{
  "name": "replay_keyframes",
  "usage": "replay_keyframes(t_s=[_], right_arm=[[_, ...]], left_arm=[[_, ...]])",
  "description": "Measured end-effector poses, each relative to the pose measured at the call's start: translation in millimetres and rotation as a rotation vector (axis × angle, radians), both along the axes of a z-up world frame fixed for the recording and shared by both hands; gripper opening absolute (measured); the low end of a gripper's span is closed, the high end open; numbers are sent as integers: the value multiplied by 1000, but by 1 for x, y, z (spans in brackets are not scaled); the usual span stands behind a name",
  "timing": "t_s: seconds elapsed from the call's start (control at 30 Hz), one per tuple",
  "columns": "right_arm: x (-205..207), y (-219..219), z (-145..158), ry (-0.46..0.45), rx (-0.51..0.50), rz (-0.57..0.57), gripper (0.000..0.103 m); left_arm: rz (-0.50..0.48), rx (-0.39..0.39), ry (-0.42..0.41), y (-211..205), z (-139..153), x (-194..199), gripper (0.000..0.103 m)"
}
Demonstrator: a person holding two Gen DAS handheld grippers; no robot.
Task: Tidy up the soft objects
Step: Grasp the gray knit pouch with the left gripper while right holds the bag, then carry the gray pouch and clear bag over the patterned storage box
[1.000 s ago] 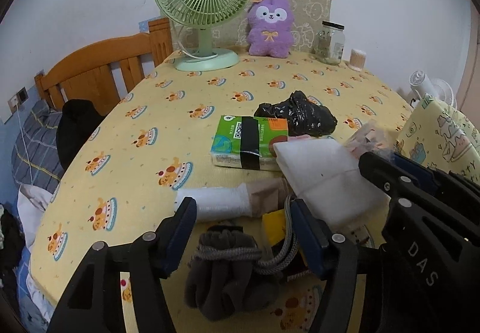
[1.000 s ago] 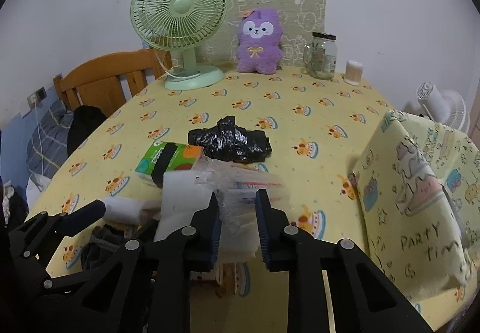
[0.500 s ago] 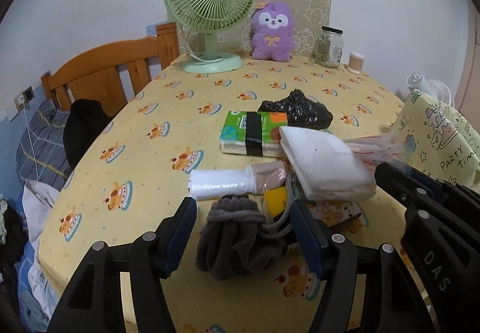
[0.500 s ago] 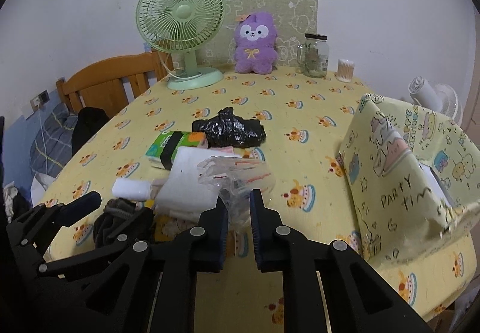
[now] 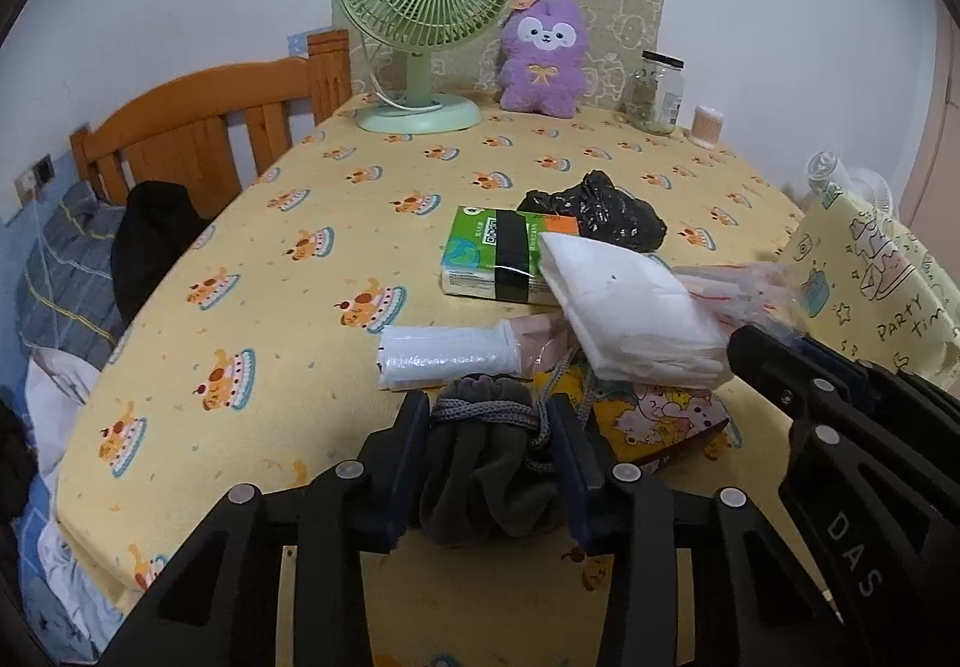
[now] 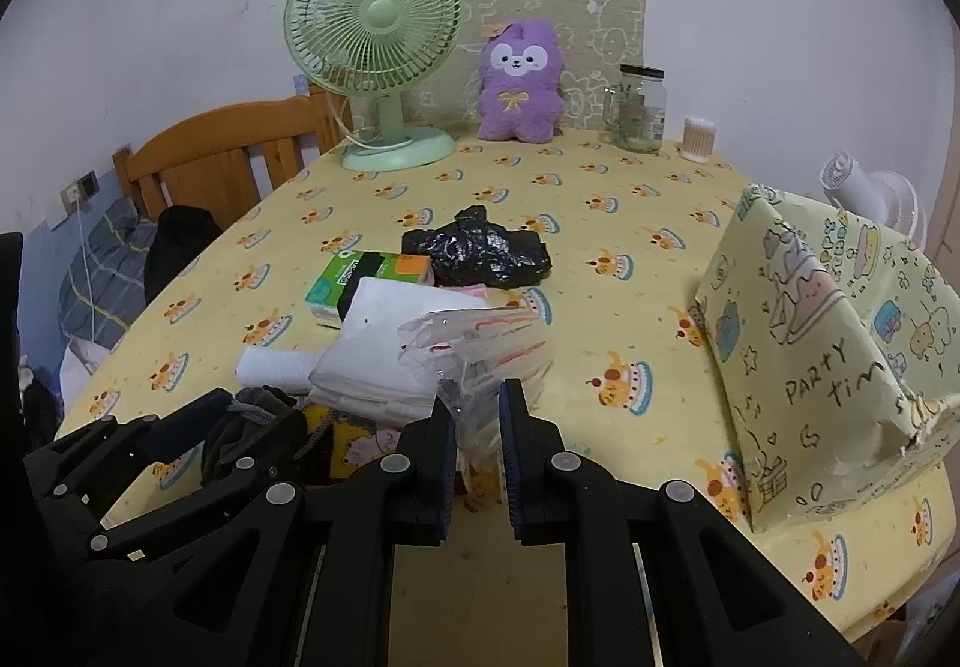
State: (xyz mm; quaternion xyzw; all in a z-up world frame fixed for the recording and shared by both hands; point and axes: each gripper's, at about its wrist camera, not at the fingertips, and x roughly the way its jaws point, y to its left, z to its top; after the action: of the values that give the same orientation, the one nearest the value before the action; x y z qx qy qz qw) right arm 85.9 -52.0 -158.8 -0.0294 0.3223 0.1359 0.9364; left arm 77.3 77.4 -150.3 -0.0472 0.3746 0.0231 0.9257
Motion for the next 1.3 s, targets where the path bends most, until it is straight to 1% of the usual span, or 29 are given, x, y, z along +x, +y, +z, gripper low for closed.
replay_keyframes(t_s=[0.13, 0.27, 0.37, 0.47, 0.67, 0.9, 1.3], right_arm=[[3, 2, 2, 5, -10, -10, 16], [5, 1, 7, 6, -14, -17, 16], [5, 0, 12, -2, -11, -18, 15], [4, -1, 18, -14, -4, -22, 15], [4, -8, 32, -32, 24, -37, 14], [1, -20, 51, -63, 47, -49, 14], [3, -37, 82, -113, 62, -59, 14]], left_arm=[[-16, -12, 7, 2, 3, 4, 35], [-20, -8, 5, -1, 7, 6, 34], [-20, -3, -8, -1, 14, 7, 34], [-20, -16, -16, -1, 20, 8, 34], [-32, 7, -44, -7, 37, 11, 34], [-49, 12, -83, -18, 57, 13, 34], [-61, 36, -136, -34, 88, 17, 34]])
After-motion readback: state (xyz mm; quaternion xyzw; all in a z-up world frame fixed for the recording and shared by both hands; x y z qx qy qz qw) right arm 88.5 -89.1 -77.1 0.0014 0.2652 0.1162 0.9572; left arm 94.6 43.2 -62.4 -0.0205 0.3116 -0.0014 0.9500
